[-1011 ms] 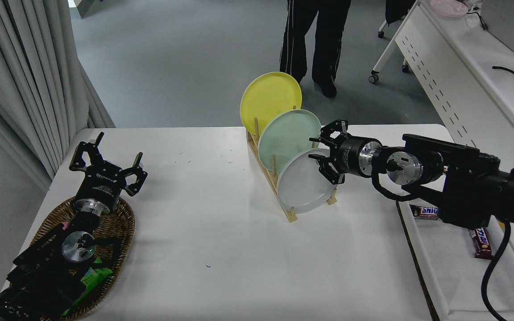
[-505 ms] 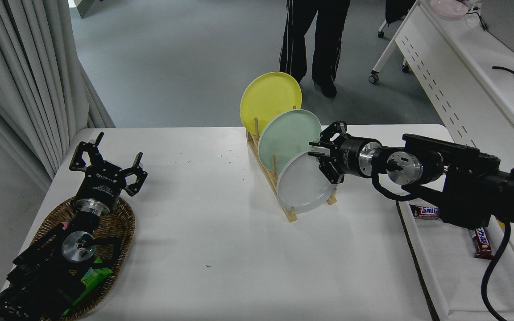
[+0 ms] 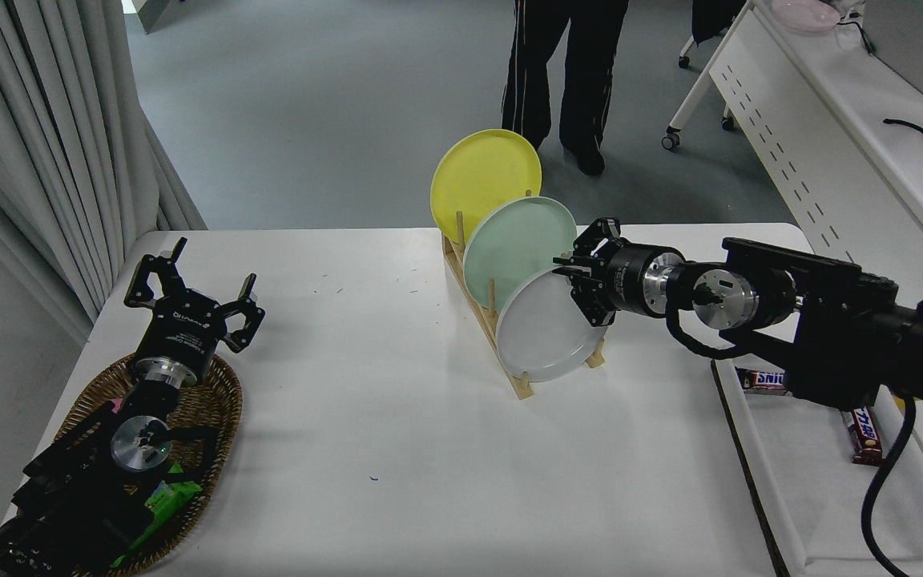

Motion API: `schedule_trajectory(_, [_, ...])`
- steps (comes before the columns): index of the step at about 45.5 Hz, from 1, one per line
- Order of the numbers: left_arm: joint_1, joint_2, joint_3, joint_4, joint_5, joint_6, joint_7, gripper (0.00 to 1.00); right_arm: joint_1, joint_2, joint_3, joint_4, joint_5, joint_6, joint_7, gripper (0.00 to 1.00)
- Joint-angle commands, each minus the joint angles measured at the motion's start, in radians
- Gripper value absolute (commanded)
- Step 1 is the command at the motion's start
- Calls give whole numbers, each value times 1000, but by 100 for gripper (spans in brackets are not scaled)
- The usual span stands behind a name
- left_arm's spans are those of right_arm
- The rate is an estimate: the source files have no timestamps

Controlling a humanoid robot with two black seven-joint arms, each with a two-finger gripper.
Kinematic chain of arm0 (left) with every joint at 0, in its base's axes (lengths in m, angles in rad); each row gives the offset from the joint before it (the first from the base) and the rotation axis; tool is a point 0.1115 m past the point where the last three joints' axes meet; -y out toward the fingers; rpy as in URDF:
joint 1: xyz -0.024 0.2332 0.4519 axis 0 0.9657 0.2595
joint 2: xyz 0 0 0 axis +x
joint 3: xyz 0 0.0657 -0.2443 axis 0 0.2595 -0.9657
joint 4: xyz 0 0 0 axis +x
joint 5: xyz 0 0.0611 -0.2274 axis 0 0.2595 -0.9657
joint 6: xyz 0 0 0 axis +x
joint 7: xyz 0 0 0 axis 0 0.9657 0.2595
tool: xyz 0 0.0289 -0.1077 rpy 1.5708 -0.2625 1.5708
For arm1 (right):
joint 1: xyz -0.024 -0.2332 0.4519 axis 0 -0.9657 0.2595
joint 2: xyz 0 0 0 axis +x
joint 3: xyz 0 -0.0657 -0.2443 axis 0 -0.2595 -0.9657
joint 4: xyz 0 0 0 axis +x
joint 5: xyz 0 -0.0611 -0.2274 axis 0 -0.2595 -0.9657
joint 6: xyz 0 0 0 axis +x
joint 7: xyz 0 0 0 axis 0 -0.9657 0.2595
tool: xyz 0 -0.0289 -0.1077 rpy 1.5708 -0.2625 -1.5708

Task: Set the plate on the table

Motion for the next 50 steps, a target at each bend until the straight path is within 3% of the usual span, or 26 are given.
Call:
schedule_trajectory(1, [0,0,0,0,0,0,0,100,0,2,2,-1,0,-6,-12,0])
schedule_trajectory(29, [0,0,0,0,0,0,0,100,81,-66,88,10,6,-6,-134,0])
schedule_trajectory(50, [0,0,0,0,0,0,0,100,109,-126,309,56,72,-95,-379,0])
